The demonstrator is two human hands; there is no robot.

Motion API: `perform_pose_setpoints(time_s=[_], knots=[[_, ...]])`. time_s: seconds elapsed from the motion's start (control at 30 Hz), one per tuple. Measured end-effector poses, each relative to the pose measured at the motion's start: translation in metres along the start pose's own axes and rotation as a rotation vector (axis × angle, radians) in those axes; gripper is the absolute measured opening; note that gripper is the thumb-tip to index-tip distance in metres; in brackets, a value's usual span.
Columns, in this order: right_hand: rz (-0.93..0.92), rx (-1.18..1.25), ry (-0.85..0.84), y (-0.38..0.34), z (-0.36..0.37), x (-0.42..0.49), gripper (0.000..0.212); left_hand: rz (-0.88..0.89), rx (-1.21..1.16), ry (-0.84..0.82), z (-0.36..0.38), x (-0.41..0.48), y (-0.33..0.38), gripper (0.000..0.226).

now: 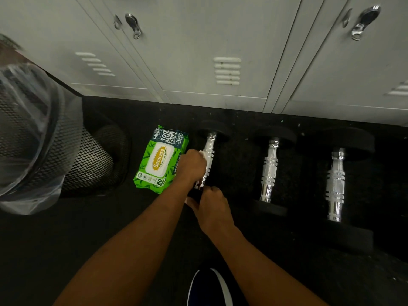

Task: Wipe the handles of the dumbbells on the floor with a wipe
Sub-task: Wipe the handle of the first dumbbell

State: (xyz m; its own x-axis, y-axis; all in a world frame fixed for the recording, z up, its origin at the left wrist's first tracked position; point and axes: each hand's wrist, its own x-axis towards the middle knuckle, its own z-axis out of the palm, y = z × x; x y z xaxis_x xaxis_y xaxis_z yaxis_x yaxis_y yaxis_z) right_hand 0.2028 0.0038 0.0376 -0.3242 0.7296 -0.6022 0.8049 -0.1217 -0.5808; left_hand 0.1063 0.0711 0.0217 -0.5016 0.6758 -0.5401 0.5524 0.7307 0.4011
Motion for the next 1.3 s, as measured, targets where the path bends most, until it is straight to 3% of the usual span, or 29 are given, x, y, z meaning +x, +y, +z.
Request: perform_pose_setpoints(time_s=[0.13, 0.33, 0.53, 0.77, 0.93, 1.13, 1.3], knots=[[-0.003, -0.027, -0.014, 0.001, -0.001, 0.000, 0.060, 0.022, -0.032, 0.023, -0.004, 0.014, 0.029, 0.038], [0.004, -0.003, -0.025, 0.000, 0.000, 0.000, 0.060, 0.101, 0.107, 0.016, -0.004, 0.015, 0.038, 0.031], [0.022, 0.034, -0.023, -0.001, 0.000, 0.000, 0.058, 0.238, 0.411, 0.018, 0.006, 0.006, 0.010, 0.028], [-0.017, -0.003, -0.039, -0.001, -0.001, 0.000, 0.046, 0.322, 0.540, -0.102, 0.006, -0.020, -0.035, 0.022], [-0.010, -0.029, -0.055, 0.000, -0.002, 0.002, 0.043, 0.308, 0.497, -0.152, 0.002, -0.028, -0.043, 0.018], [0.006, 0.021, -0.043, -0.002, -0.001, 0.000, 0.054, 0.139, 0.217, 0.020, 0.002, -0.018, -0.010, 0.042], [0.022, 0.015, -0.054, -0.003, -0.001, 0.000, 0.058, 0.074, 0.107, 0.065, 0.001, 0.006, 0.032, 0.034]])
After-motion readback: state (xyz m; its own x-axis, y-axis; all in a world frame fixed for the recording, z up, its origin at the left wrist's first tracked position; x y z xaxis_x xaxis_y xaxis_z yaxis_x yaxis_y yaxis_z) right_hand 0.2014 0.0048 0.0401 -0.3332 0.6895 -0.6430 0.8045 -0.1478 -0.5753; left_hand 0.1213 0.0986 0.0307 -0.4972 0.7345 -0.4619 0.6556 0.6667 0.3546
